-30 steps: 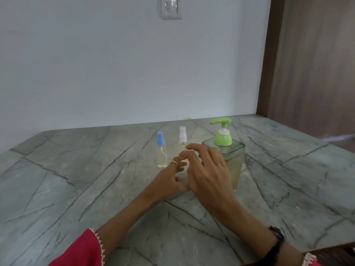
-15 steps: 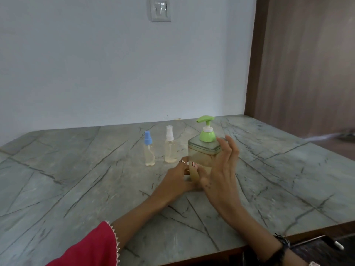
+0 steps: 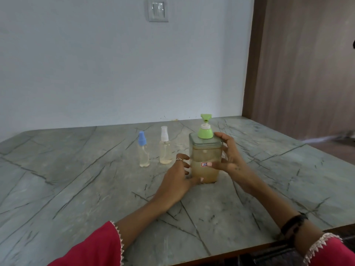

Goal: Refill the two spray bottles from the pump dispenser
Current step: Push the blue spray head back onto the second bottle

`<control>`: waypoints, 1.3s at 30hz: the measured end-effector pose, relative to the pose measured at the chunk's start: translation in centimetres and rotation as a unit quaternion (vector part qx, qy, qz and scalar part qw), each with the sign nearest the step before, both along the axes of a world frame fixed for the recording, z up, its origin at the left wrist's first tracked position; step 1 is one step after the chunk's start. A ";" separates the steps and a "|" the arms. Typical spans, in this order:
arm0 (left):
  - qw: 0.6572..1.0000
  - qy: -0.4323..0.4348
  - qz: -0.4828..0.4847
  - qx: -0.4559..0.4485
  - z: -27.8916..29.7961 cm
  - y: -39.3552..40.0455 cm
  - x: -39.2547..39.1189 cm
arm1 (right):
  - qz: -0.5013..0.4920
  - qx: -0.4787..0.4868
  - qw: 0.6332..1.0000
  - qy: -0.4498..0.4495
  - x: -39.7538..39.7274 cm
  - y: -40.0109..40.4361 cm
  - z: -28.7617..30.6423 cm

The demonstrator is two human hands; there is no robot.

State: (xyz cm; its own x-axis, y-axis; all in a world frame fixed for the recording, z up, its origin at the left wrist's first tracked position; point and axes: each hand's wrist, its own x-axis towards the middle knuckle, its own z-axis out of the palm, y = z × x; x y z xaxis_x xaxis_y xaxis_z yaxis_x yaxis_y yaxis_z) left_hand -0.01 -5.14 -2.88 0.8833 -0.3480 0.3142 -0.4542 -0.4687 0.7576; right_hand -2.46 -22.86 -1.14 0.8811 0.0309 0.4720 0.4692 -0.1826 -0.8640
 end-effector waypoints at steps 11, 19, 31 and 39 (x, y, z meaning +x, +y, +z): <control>0.999 0.003 0.028 -0.018 0.5 -1.6 2.6 | -0.005 0.020 1.000 0.022 3.6 -0.1 -0.2; 0.993 -0.047 0.088 0.056 -0.5 -3.6 5.5 | -0.114 -0.011 0.993 0.037 6.9 1.1 -2.3; 0.967 -0.117 0.147 0.170 -1.4 -5.0 7.1 | -0.392 -0.377 0.839 -0.006 5.4 1.9 -1.8; 0.969 -0.108 0.159 0.154 -0.9 -5.4 6.9 | -0.436 -0.468 0.757 -0.137 5.8 2.9 -2.5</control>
